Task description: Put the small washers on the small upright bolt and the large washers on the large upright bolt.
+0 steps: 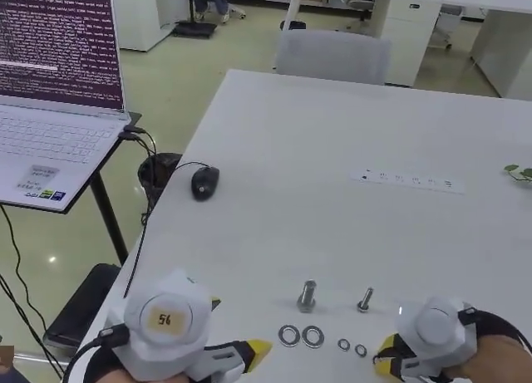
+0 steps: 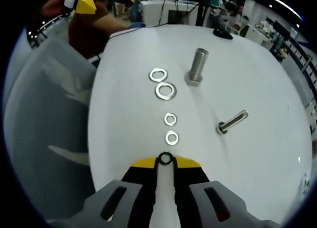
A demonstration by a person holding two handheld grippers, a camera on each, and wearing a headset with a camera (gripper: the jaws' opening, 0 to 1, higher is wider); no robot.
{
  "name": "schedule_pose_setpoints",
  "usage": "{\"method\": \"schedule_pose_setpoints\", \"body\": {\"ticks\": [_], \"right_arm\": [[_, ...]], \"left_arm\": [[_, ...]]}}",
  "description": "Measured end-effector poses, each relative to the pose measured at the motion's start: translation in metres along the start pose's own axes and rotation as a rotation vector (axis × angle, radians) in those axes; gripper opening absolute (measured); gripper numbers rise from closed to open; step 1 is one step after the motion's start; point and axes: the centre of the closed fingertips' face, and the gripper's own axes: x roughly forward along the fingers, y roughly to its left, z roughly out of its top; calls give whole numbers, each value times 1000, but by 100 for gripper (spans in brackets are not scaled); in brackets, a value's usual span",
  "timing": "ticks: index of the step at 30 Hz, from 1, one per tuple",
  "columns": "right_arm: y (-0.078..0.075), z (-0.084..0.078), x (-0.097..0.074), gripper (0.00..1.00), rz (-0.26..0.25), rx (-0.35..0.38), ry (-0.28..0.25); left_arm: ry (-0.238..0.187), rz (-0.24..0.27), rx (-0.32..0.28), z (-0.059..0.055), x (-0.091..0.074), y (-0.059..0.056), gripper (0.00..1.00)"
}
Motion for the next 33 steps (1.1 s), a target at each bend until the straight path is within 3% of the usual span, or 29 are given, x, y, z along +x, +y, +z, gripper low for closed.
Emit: {"method": "schedule_pose_setpoints", "body": {"ticks": [10,17,24,33], "right_arm": [[-26,6,-21,13,-70,92,-65],[-54,16,-42,13,-137,150,-121],[-72,33,-52,13,-164,131,-135],[-86,57,-45,13,-148,60,-104]], "left_arm": [[0,-8,6,3,3,-2,55],[-3,-12,7,4,4,-3,55],[-1,-11,2,2,4,-2,55],[-3,-5,-6,1,2,-1,55]]}}
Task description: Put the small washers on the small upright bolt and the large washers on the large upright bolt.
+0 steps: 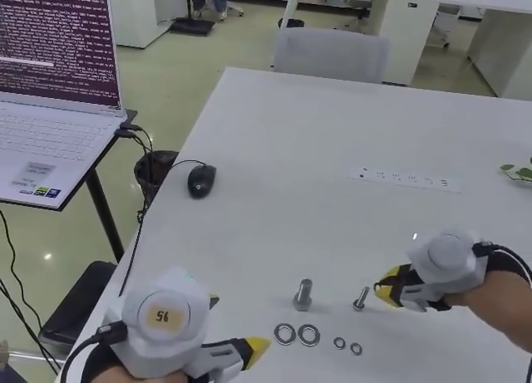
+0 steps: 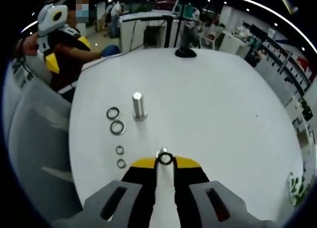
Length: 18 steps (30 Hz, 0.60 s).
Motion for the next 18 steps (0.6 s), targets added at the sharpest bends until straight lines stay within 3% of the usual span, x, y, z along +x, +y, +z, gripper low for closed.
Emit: {"method": "schedule_pose_setpoints", "body": {"ticks": [6,18], "right_arm": [[0,2,10,13,21,-41,57],[4,-4,15,13,47,-73,99]], "left_arm": [[-1,7,-7,0,-1,2,55],[0,11,-18,-3,-2,4,55]]}}
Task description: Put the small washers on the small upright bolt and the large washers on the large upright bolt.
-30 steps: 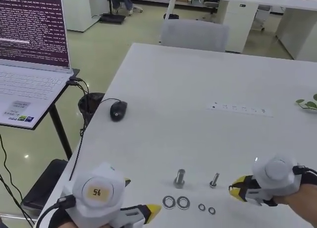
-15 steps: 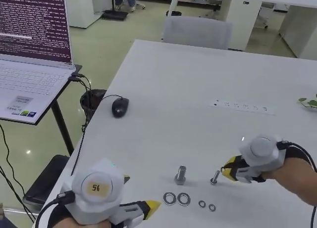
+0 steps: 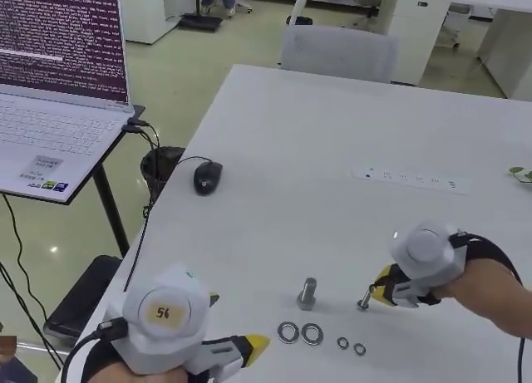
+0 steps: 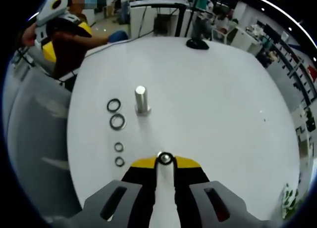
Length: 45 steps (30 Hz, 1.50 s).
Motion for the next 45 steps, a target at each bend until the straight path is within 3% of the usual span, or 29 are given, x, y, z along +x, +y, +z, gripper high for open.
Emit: {"method": "schedule_pose_setpoints", "body": {"ticks": [21,39,45], "right_arm": [[1,-2,7,13,20,-53,58],[7,-19,43,13,60,-40,141],[8,-22,46,13,71,-10,144]], "left_arm": [[-1,-1,-5,0,1,0,55],[4,21,-18,-7,-7,9,55],[5,23,-21,-7,-8,10,55]]}}
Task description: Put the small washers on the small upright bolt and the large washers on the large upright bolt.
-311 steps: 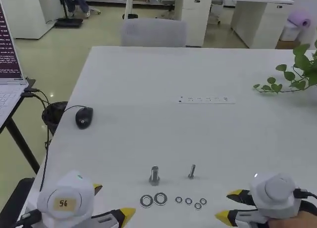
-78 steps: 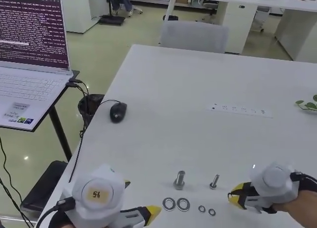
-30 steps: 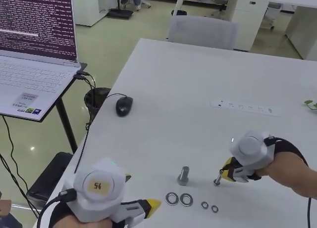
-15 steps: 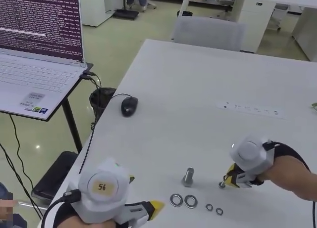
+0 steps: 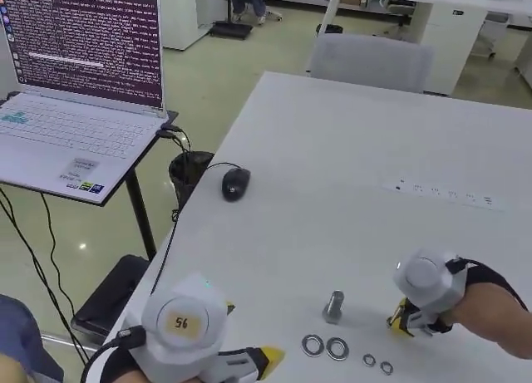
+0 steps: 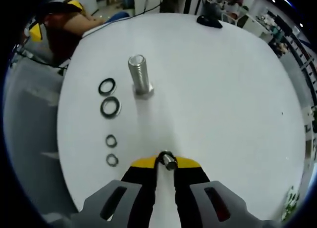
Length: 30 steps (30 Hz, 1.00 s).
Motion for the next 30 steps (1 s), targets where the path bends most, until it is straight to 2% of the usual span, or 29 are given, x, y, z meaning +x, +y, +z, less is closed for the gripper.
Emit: {"method": "schedule_pose_setpoints", "body": {"ticks": [3,6,10,13,18,20,25,30], "right_arm": [[-1,0,-3,14,4,22,-15],[-4,-2,-12,16,-16,65,-44],[-4,-17,-22,16,-41,140,-83],[4,-32,-26,17,-30,189,-95],[26,-51,-26,18,-10,196,-93],[34,-54,-24,18,0,194,-100],[53,-48,-19,18,23,179,-118],[69,-32,-14,18,48,142,-139]], "left_arm": [[1,-4,4,1,1,-1,55],[-4,-6,8,4,2,-2,55],[-8,-5,8,5,2,-2,55],[-7,-7,8,4,2,-3,55],[-4,-16,14,2,3,-7,55],[-3,-21,19,3,4,-9,55],[-2,-27,29,4,5,-11,55],[-2,-29,33,5,5,-13,55]]}}
